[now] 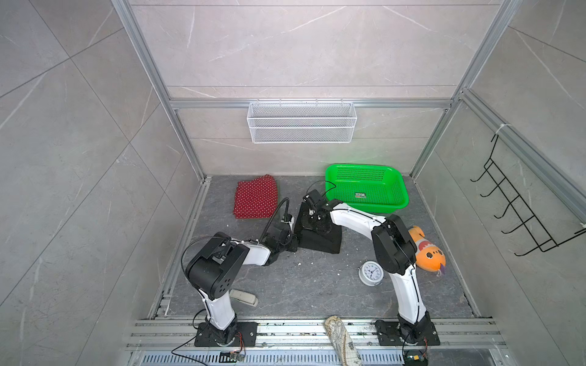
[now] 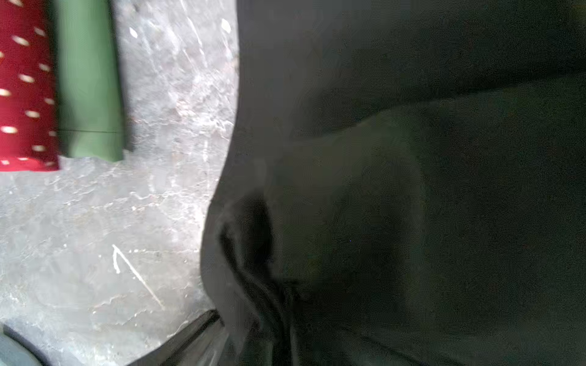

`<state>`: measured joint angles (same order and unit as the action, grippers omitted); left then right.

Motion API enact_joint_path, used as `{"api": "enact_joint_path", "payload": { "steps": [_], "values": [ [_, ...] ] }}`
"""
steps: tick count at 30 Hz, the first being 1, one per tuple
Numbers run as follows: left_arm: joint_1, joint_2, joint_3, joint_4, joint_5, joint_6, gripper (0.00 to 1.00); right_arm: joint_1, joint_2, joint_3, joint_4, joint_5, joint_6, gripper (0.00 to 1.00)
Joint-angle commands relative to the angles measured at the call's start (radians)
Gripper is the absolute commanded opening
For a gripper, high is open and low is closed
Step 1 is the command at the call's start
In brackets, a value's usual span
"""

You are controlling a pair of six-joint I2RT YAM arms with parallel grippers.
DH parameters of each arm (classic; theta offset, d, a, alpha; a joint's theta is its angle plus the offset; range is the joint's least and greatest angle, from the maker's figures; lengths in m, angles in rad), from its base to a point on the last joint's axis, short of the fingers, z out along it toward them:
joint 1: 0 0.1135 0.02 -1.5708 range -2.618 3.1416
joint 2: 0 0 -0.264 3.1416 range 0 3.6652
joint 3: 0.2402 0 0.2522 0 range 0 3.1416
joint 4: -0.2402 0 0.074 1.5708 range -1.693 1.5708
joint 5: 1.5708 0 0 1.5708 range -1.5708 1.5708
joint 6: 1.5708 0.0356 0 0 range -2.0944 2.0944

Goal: Fold and stack skirts
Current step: Fold the skirt at the center of the table, then smooth out the skirt at the center of the table.

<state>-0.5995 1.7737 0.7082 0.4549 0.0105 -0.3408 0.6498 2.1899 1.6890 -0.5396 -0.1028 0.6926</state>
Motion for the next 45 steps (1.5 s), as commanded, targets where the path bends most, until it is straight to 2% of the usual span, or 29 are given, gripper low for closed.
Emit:
{"api": "enact_joint_path", "payload": {
  "steps": [1, 5, 8, 15, 19, 21, 27, 30, 35, 45],
  "values": [
    [0.002, -0.011, -0.002, 0.024, 0.025, -0.015, 0.12, 0.010, 0.005, 0.016, 0.041, -0.052, 0.007, 0.21],
    [0.003, -0.080, -0.008, -0.016, 0.021, 0.007, 0.13, 0.006, -0.045, 0.012, 0.043, -0.074, -0.035, 0.38],
    [0.001, -0.157, -0.009, -0.065, 0.010, 0.035, 0.13, -0.009, -0.101, 0.005, 0.047, -0.095, -0.065, 0.45],
    [0.001, -0.337, 0.019, -0.195, 0.006, 0.114, 0.14, -0.085, -0.263, -0.037, 0.071, -0.116, -0.118, 0.54],
    [-0.015, -0.375, 0.047, -0.209, 0.069, 0.128, 0.14, -0.126, -0.304, -0.083, 0.057, -0.118, -0.152, 0.52],
    [-0.042, -0.362, 0.069, -0.210, 0.084, 0.137, 0.14, -0.138, -0.310, -0.122, 0.067, -0.122, -0.164, 0.48],
    [-0.144, -0.219, 0.172, -0.213, 0.109, 0.156, 0.14, -0.168, -0.278, -0.234, 0.159, -0.229, -0.176, 0.31],
    [-0.181, -0.143, 0.210, -0.203, 0.103, 0.164, 0.13, -0.177, -0.229, -0.241, 0.190, -0.274, -0.182, 0.27],
    [-0.181, -0.052, 0.210, -0.195, 0.017, 0.136, 0.11, -0.198, -0.134, -0.209, 0.227, -0.325, -0.168, 0.24],
    [-0.134, 0.013, 0.112, -0.119, 0.004, 0.072, 0.09, -0.247, -0.042, -0.224, 0.306, -0.329, -0.108, 0.23]
  ]
}}
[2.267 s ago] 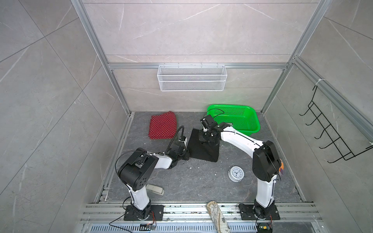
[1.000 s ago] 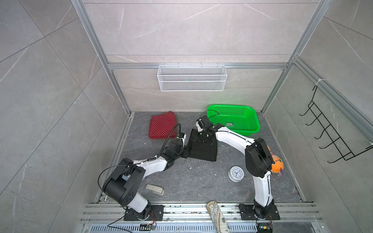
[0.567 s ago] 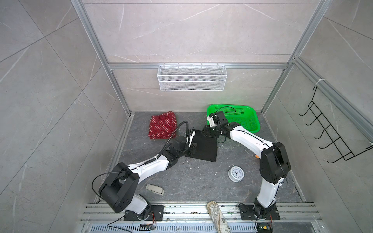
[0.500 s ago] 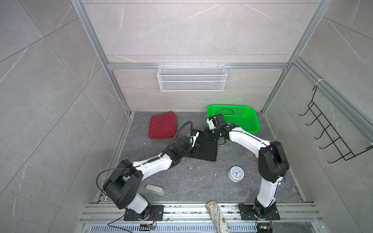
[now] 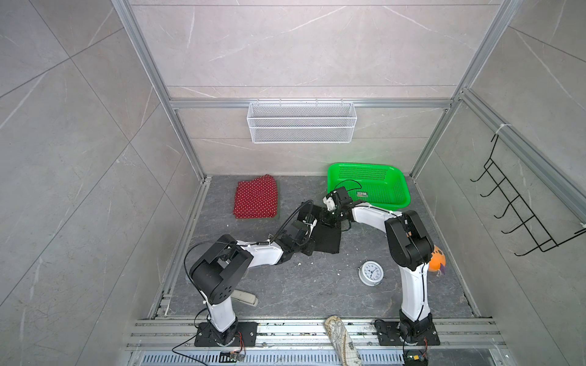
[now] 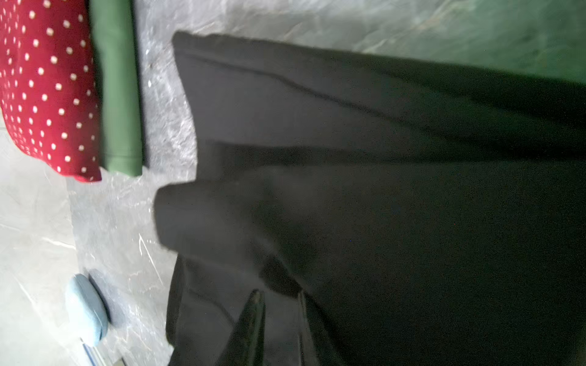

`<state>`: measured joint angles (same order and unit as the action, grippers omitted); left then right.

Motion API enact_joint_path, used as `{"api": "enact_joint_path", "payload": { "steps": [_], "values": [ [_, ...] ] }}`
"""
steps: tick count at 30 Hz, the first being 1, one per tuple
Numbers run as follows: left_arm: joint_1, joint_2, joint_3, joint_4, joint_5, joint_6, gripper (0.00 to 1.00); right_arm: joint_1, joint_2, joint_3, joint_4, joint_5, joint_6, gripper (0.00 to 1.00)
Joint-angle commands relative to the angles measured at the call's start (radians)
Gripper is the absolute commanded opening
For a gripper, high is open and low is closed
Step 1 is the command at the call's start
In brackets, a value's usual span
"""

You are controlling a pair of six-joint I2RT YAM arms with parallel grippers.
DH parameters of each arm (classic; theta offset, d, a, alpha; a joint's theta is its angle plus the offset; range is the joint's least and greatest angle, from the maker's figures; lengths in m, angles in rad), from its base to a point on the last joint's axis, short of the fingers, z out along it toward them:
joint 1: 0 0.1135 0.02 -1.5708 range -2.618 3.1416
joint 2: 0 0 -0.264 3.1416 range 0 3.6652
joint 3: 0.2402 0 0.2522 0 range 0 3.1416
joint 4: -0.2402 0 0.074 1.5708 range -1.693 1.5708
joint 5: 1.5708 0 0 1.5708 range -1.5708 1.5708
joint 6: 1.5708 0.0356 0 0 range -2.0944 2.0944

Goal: Fold and stack skirts
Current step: Smooth out the skirt at the center of the table, then pick up the skirt.

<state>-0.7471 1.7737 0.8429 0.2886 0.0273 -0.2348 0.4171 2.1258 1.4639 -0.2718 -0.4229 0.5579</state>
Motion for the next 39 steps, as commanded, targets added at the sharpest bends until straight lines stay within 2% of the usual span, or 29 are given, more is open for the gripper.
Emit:
{"api": "enact_joint_path", "payload": {
  "steps": [1, 11, 15, 17, 21, 26, 30, 33, 39],
  "values": [
    [0.015, 0.016, -0.029, 0.057, -0.014, -0.034, 0.09, -0.017, 0.026, 0.002, 0.039, -0.003, 0.029, 0.23],
    [0.019, 0.029, -0.047, 0.100, 0.003, -0.024, 0.10, -0.033, 0.000, -0.008, 0.050, -0.022, 0.007, 0.24],
    [0.022, -0.015, -0.017, 0.071, 0.014, -0.022, 0.17, -0.032, -0.055, -0.019, 0.031, -0.023, -0.032, 0.25],
    [0.030, -0.039, 0.014, 0.041, 0.034, -0.018, 0.32, -0.032, -0.091, -0.032, 0.017, -0.003, -0.053, 0.26],
    [0.060, -0.070, 0.061, -0.003, 0.085, -0.034, 0.53, -0.032, -0.149, -0.062, 0.005, 0.031, -0.073, 0.28],
    [0.158, -0.118, 0.039, 0.033, 0.198, -0.110, 0.99, -0.031, -0.233, -0.134, 0.003, 0.075, -0.081, 0.31],
    [0.201, -0.144, 0.052, -0.040, 0.185, -0.134, 1.00, -0.032, -0.314, -0.216, 0.001, 0.100, -0.079, 0.32],
    [0.235, -0.147, 0.041, -0.022, 0.230, -0.170, 1.00, -0.032, -0.379, -0.283, 0.001, 0.119, -0.074, 0.32],
    [0.242, -0.088, 0.141, -0.238, 0.126, -0.150, 1.00, -0.029, -0.468, -0.384, 0.013, 0.135, -0.054, 0.32]
  ]
}}
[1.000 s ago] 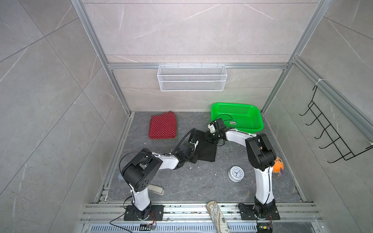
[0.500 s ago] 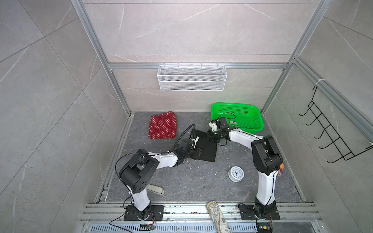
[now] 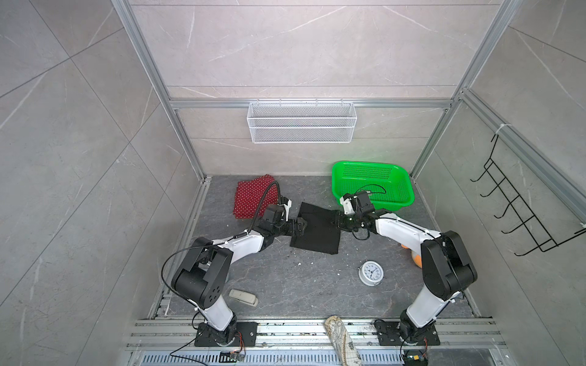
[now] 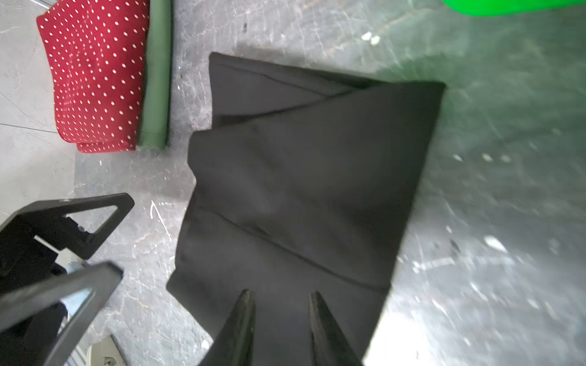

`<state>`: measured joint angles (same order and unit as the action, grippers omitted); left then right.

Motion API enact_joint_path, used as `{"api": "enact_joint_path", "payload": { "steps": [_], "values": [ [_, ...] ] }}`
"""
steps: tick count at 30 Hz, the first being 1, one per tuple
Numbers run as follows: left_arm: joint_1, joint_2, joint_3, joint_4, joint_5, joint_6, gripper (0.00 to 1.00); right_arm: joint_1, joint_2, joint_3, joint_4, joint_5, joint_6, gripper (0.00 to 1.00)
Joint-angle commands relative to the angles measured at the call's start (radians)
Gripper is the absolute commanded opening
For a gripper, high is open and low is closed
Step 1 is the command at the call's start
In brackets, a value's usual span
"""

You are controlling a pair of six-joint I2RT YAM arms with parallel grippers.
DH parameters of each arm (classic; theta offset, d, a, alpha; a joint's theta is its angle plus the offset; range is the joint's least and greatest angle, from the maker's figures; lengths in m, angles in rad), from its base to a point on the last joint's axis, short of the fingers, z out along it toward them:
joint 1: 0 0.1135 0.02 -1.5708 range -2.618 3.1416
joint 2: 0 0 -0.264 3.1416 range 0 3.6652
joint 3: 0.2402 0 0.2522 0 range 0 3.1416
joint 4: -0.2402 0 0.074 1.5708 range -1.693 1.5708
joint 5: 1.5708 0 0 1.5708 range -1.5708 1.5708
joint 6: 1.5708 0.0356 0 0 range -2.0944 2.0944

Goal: Fold and stack skirts
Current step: Pick up the skirt.

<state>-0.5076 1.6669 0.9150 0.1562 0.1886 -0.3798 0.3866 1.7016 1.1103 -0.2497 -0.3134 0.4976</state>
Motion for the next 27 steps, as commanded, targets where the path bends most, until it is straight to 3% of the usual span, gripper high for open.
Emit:
{"api": "enact_joint_path", "payload": {
  "steps": [1, 7, 19, 27],
  "values": [
    [0.005, 0.032, 0.078, -0.124, -0.055, -0.003, 1.00, 0.006, -0.050, -0.042, -0.007, 0.028, 0.010, 0.33],
    [0.021, 0.049, 0.065, -0.103, -0.066, -0.007, 1.00, 0.032, -0.031, -0.084, -0.009, 0.047, 0.036, 0.32],
    [0.086, 0.059, 0.064, -0.172, 0.034, 0.064, 1.00, 0.057, 0.053, -0.125, -0.018, 0.118, 0.072, 0.33],
    [0.099, 0.156, 0.101, -0.136, 0.214, 0.066, 1.00, 0.063, 0.100, -0.124, -0.012, 0.125, 0.077, 0.32]
  ]
}}
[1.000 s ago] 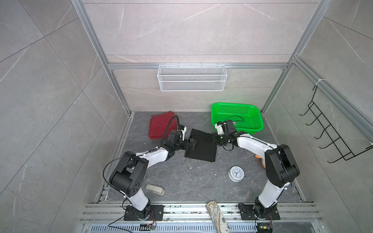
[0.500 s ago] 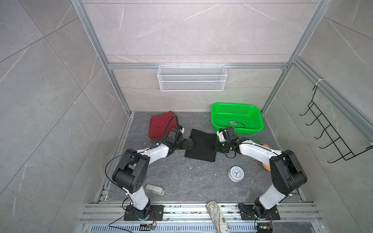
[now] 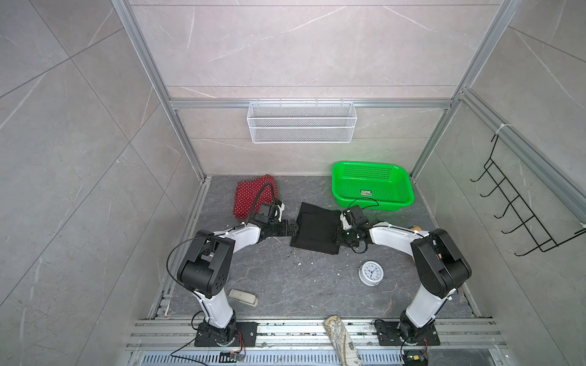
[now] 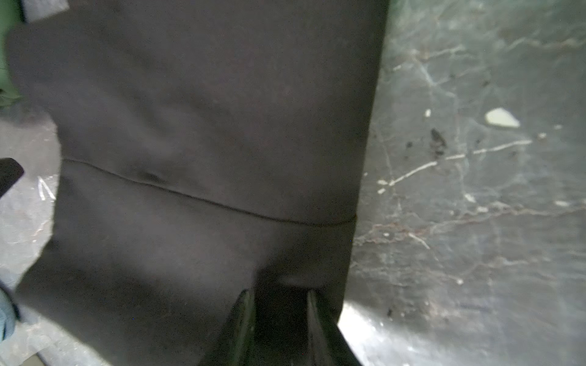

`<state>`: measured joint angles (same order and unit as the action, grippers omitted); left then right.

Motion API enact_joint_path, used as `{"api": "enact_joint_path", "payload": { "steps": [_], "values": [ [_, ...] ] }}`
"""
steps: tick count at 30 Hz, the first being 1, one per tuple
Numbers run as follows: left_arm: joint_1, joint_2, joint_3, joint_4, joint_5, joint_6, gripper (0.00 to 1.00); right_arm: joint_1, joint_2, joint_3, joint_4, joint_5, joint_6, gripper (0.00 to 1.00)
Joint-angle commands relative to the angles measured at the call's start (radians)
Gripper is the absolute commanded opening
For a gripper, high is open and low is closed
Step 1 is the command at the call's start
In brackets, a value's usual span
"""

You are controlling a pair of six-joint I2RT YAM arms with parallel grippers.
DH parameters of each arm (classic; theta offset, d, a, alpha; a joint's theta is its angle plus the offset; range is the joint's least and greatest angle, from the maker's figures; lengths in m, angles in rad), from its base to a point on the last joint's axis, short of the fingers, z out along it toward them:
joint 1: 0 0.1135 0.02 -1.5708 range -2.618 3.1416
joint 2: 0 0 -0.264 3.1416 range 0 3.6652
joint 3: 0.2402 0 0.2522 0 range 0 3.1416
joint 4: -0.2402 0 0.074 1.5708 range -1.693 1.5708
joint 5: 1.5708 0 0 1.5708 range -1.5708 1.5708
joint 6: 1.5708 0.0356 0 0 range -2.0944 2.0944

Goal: Fold and stack skirts
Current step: Pick up the skirt.

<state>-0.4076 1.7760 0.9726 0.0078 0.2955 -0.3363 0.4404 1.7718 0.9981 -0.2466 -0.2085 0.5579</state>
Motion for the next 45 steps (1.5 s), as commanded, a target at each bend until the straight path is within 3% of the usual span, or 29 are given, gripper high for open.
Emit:
{"api": "enact_joint_path", "payload": {
  "steps": [1, 12, 22, 26, 30, 33, 38, 45],
  "values": [
    [-0.002, 0.061, 0.052, 0.012, 0.118, 0.020, 0.99, 0.011, 0.035, -0.010, -0.014, 0.020, 0.017, 0.33],
    [-0.021, 0.205, 0.132, 0.026, 0.224, -0.015, 0.91, 0.018, 0.074, 0.011, -0.013, 0.022, 0.012, 0.32],
    [-0.113, 0.310, 0.173, 0.039, 0.243, -0.054, 0.81, 0.030, 0.115, 0.038, 0.000, 0.011, 0.012, 0.32],
    [-0.121, 0.311, 0.173, 0.062, 0.245, -0.076, 0.68, 0.034, 0.123, 0.042, 0.001, 0.010, 0.012, 0.32],
    [-0.120, 0.294, 0.184, 0.056, 0.224, -0.082, 0.36, 0.033, 0.126, 0.039, 0.003, 0.009, 0.011, 0.32],
    [-0.120, 0.283, 0.203, 0.038, 0.212, -0.079, 0.31, 0.035, 0.124, 0.033, 0.004, 0.011, 0.011, 0.32],
    [-0.120, 0.262, 0.247, -0.017, 0.188, -0.043, 0.00, 0.034, 0.114, 0.023, 0.007, 0.012, 0.009, 0.32],
    [-0.119, 0.219, 0.365, -0.231, 0.081, 0.107, 0.00, 0.032, 0.041, 0.011, 0.019, -0.009, -0.017, 0.33]
  ]
}}
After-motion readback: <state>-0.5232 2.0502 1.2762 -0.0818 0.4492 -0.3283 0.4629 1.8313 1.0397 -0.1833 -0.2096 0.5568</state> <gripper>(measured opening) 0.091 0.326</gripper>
